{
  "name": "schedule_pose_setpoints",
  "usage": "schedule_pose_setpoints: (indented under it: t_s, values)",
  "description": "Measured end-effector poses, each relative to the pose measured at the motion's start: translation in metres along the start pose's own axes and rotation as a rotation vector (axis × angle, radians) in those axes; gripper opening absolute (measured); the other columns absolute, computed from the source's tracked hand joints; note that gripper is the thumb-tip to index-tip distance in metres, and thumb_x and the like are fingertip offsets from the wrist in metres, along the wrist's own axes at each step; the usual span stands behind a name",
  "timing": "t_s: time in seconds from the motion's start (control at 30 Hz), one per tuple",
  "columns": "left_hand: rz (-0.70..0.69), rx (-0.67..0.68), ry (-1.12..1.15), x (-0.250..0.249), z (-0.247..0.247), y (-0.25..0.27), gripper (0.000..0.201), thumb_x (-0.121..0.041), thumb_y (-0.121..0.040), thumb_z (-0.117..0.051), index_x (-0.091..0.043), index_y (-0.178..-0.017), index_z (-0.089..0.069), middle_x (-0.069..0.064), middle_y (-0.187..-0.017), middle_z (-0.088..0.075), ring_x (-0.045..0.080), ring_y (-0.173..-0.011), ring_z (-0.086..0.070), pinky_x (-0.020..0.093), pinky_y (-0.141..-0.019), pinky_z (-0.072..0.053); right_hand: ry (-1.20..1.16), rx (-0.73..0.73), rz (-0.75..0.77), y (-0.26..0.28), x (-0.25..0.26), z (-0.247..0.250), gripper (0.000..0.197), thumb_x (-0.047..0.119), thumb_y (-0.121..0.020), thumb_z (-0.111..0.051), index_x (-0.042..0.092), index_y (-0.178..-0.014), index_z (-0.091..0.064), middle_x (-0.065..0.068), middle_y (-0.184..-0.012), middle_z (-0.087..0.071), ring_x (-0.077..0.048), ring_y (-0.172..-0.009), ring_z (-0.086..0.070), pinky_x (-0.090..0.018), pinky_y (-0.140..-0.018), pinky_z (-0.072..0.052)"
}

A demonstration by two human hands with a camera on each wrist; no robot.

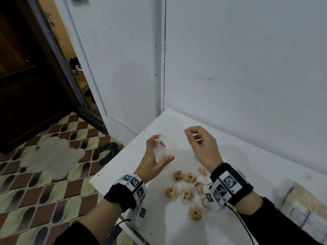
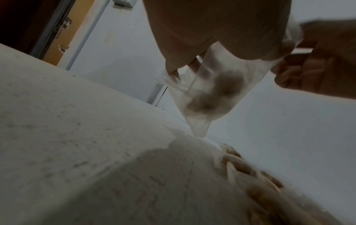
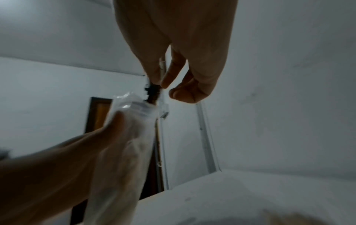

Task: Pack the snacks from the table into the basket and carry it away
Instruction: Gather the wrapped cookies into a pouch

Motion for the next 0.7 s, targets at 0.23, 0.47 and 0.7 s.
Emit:
schedule_pose_setpoints:
  t_s: [0.23,0.47,0.7]
  values:
    - [-0.007,-0.023,0.006,-0.001,0.002,0.003,0.080,-0.061,-0.074,-0.066,-0.024,-0.130,-0.024,0.004,-0.119,-0.042,-0.013,-0.115,-0.041,0.002,-0.091,-0.033,0.724,0.585,-0.396,-0.009,-0.113,-0.001,0.044,0.022,-0.098,-0.041,0.028,-0.142,-0.038,-0.011,-0.143,-0.038,-0.031,-0.128,-0.041,-0.037,-0.101,-0.041]
    - [0.025,-0.037,-0.033,0.004,0.007,0.002,0.075,-0.062,-0.077,-0.061,-0.045,-0.137,-0.020,-0.004,-0.127,-0.043,0.003,-0.121,-0.044,0.009,-0.100,-0.033,0.491,0.281,-0.293,-0.014,-0.084,0.005,0.035,0.028,-0.094,-0.056,0.021,-0.128,-0.050,-0.010,-0.118,-0.052,-0.024,-0.100,-0.056,-0.029,-0.084,-0.047]
    - [0.017,-0.022,-0.048,0.006,-0.001,-0.001,0.077,-0.060,-0.078,-0.062,-0.036,-0.138,-0.020,-0.007,-0.116,-0.045,0.008,-0.112,-0.049,0.016,-0.098,-0.037,-0.069,0.154,-0.045,-0.001,0.025,-0.003,0.017,0.036,-0.095,-0.052,0.023,-0.107,-0.053,0.008,-0.095,-0.070,-0.002,-0.083,-0.062,-0.013,-0.069,-0.042]
Point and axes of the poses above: each hand's wrist, its own y-axis away from the middle knuckle, its own z-axis out of the back of the hand, x = y × z, the point moved 4 cm from there along -y, towards the middle knuckle
